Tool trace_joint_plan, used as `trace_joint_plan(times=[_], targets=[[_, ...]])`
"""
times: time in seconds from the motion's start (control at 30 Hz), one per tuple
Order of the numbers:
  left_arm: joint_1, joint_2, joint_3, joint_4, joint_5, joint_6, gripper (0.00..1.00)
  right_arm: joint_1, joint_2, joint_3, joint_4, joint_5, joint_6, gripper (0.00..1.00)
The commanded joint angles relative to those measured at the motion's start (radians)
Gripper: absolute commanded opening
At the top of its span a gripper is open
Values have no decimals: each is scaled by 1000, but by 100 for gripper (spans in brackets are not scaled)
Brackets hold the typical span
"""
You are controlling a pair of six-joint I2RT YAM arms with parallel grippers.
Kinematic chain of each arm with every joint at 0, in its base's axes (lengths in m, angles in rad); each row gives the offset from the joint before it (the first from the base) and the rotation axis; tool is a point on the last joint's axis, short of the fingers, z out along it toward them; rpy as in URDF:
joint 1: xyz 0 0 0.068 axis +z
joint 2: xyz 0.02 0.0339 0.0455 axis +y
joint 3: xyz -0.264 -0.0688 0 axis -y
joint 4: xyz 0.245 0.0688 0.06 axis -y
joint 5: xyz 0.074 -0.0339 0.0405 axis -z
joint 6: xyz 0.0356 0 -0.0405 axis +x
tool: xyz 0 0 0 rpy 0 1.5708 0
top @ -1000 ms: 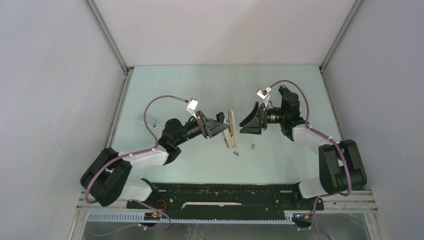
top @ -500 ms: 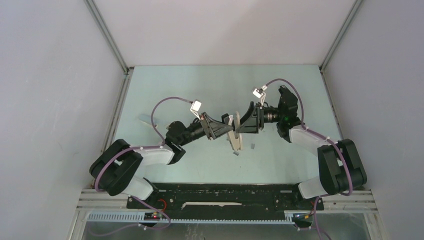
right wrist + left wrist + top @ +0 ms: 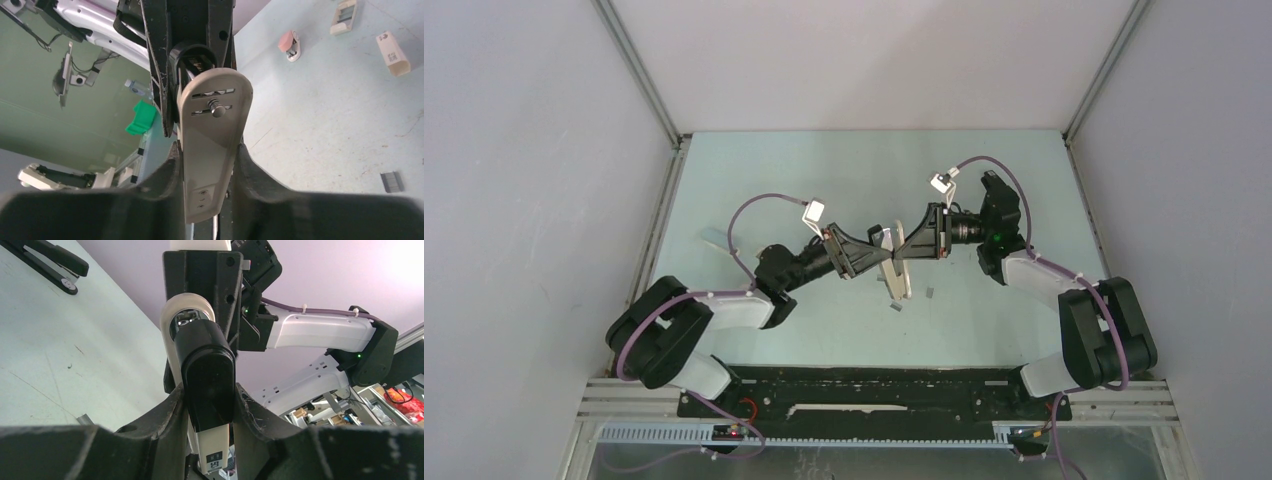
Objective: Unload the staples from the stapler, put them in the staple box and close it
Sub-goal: Unload the staple at the center of the board.
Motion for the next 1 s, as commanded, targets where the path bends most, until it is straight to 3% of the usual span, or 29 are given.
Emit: trace_joint_plan(times=[0.0,0.07,0.23,0.4,0.43,0.47,0.5,0.77,0.97], targets=[[-3,-14,23,105,-22,-14,1,17,-7,-2,47,-3,44,9],[-3,-14,20,104,-30,-15,5,15,-10,-2,41,2,53,0],[-3,-27,9,82,-56,-7,27,13,-17,-3,9,18,59,0],[-3,-70,-5,14,-78,36,62,12,-19,-2,-1,29,70,0],[-2,-80,-11,-3,-87,48,74,11,-19,-2,-2,29,71,0],[-3,-92,-17,-14,-97,58,95,11,-19,-2,-3,31,73,0],[-3,-104,-23,-31,-110,71,99,11,-20,-2,-5,31,71,0],[7,-238,-54,-240,-183,204,100,1,-20,-1,-21,38,72,0],[9,-582,-49,-762,-426,515,100,-21,-24,-2,-42,47,76,0]])
